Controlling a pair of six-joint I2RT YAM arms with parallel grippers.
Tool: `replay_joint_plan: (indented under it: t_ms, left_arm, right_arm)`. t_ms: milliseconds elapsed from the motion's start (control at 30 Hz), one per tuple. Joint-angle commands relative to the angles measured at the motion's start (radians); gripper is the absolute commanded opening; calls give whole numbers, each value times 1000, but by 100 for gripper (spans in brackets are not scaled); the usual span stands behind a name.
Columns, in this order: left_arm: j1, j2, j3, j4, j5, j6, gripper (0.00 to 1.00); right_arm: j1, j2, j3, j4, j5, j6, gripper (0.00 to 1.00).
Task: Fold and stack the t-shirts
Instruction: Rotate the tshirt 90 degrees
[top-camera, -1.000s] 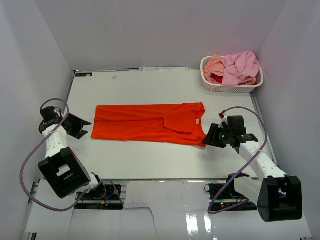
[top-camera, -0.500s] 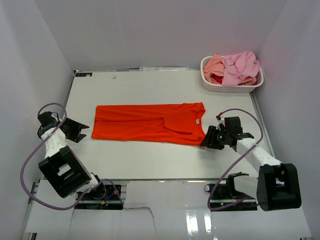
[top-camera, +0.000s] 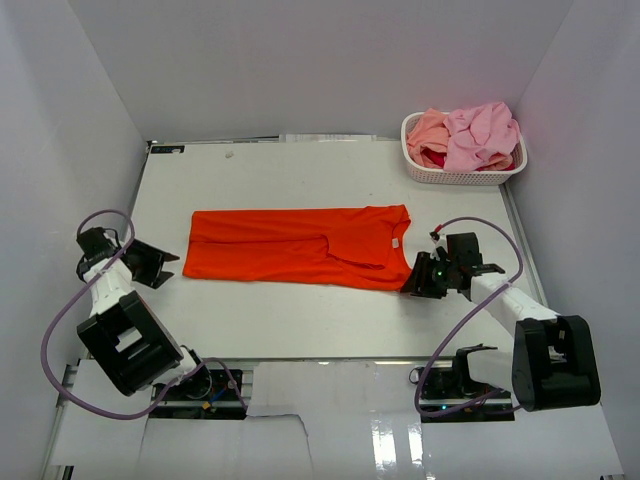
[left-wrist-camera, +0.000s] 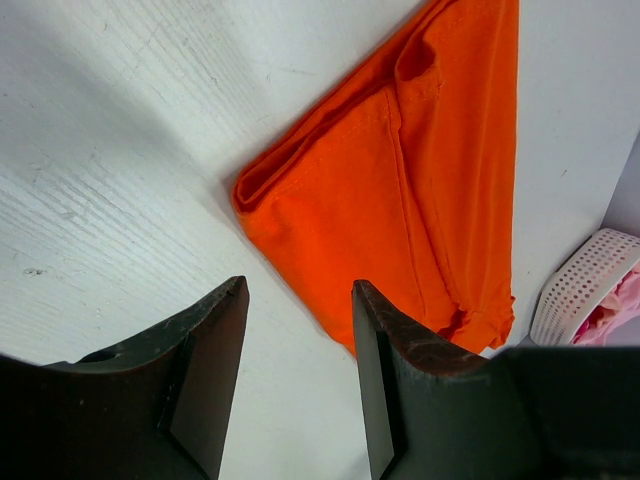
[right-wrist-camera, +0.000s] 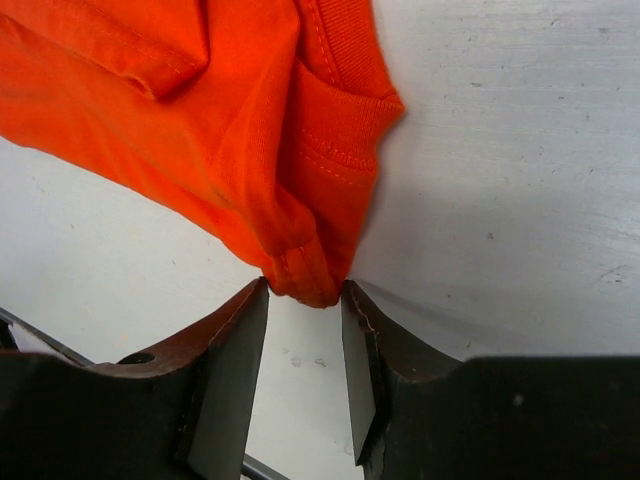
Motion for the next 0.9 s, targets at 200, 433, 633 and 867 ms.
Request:
replay_joint_plan:
  t_ms: [200, 433, 633, 867]
  left_arm:
    - [7, -29, -12, 19, 16, 20, 56]
    - [7, -37, -33, 19, 13, 29, 56]
    - [7, -44, -39, 18, 10, 35, 56]
    - [7, -60, -30, 13, 10, 37, 55]
  right_arm:
    - [7, 34, 36, 29, 10, -17, 36]
    - [15, 60, 51, 37, 11, -27, 31]
    - [21, 68, 76, 14, 43, -53, 50]
    - [40, 60, 76, 12, 67, -58, 35]
